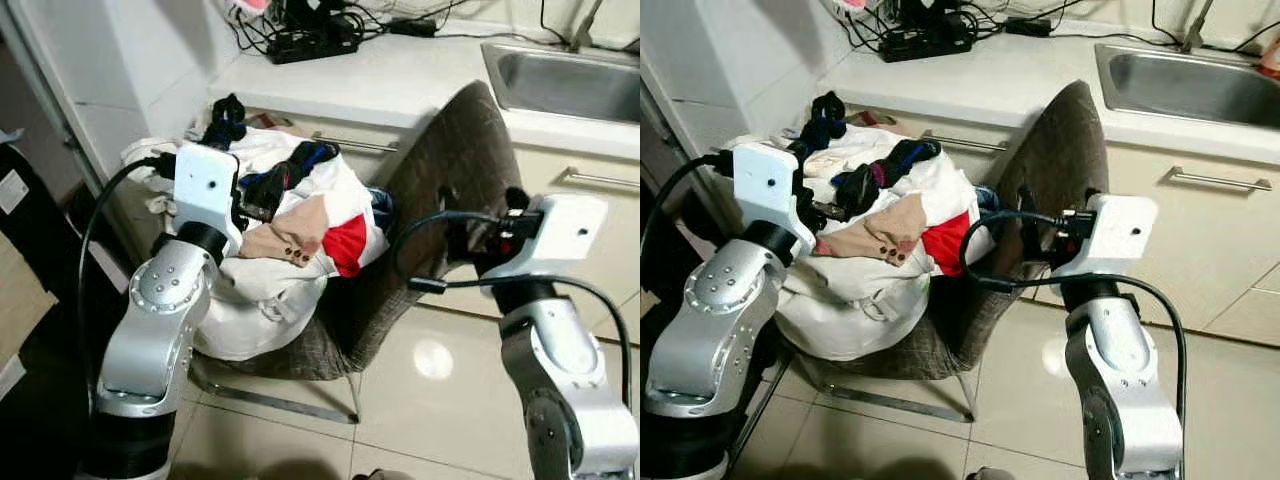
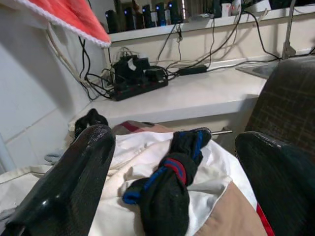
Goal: Clothes washing
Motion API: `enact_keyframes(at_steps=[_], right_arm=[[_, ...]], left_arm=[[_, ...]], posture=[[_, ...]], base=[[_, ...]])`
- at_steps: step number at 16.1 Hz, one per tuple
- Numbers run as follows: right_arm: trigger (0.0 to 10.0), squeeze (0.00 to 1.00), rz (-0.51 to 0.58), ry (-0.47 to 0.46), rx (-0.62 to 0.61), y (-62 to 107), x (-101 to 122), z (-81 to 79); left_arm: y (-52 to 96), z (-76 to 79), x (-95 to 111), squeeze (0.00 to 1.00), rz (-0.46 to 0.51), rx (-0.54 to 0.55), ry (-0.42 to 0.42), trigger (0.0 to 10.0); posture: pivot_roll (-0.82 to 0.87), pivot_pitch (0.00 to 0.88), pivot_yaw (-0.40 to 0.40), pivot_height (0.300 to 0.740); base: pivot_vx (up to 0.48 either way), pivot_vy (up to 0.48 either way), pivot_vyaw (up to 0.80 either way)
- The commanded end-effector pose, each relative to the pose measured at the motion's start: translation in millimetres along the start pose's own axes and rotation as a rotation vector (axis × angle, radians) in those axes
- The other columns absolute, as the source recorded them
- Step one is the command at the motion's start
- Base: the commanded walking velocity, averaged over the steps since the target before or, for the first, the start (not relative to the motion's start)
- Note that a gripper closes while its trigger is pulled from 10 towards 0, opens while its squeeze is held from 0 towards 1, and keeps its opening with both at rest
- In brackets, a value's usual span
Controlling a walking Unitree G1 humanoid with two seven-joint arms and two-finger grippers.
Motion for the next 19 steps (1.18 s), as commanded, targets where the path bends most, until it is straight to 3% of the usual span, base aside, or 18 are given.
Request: enact_keyframes(at_steps=[1,3,5,15,16,17,19], right_arm=[[10.0,0.0,-0.046,0.037,-0.003,2.3,-10.7,1.6],[10.0,0.0,-0.07,0.06,-0.022,7.4,-17.8,7.6],[10.0,0.0,-0.069,0.137,-0.025,9.7,-18.9,11.2],[10.0,0.0,-0.028,0.176,0.019,-3.6,-18.3,7.3],[10.0,0.0,-0.021,0.169,0.011,-4.0,-18.0,8.3],[10.0,0.0,-0.013,0.137,-0.014,-4.9,-17.8,11.2],[10.0,0.0,-0.003,0.129,-0.024,-5.5,-16.6,13.2]], left_arm=[[-0.3,4.5,-8.6,0.0,-0.01,-0.025,-0.02,10.0],[2.4,7.4,-20.8,0.0,-0.046,0.01,0.002,10.0],[1.0,7.7,-25.6,0.0,-0.065,0.043,0.074,10.0],[-9.5,1.0,-16.9,0.0,-0.006,0.066,0.022,10.0],[-10.3,1.4,-15.8,0.0,-0.007,0.063,-0.012,10.0],[-11.1,2.0,-12.1,0.0,-0.002,0.061,-0.105,10.0],[-12.0,4.0,-13.2,0.0,-0.01,0.051,-0.013,10.0]], posture=[[-0.11,0.0,0.044,0.74],[-0.12,0.0,0.049,0.74],[-0.12,0.0,0.045,0.74],[-0.09,0.0,0.039,0.74],[-0.09,0.0,0.041,0.74],[-0.08,0.0,0.046,0.74],[-0.08,0.0,0.052,0.74]], base=[[0.0,0.0,0.0],[0.0,0.0,0.0],[0.0,0.0,0.0],[0.0,0.328,0.77],[0.0,0.0,0.0],[0.0,-0.48,0.0],[0.0,-0.24,0.0]])
Point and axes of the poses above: a point about 5 cm out from each wrist's last joint towards the gripper, its own y axis pointing back from the gripper into the wrist, its own x axis along the axis of the wrist's last joint, z = x × y, the point moved 2 cm from there along -y, pointing out of the wrist towards the gripper, and after that the axes turned 14 degrees about -y, right-handed, at the moved point
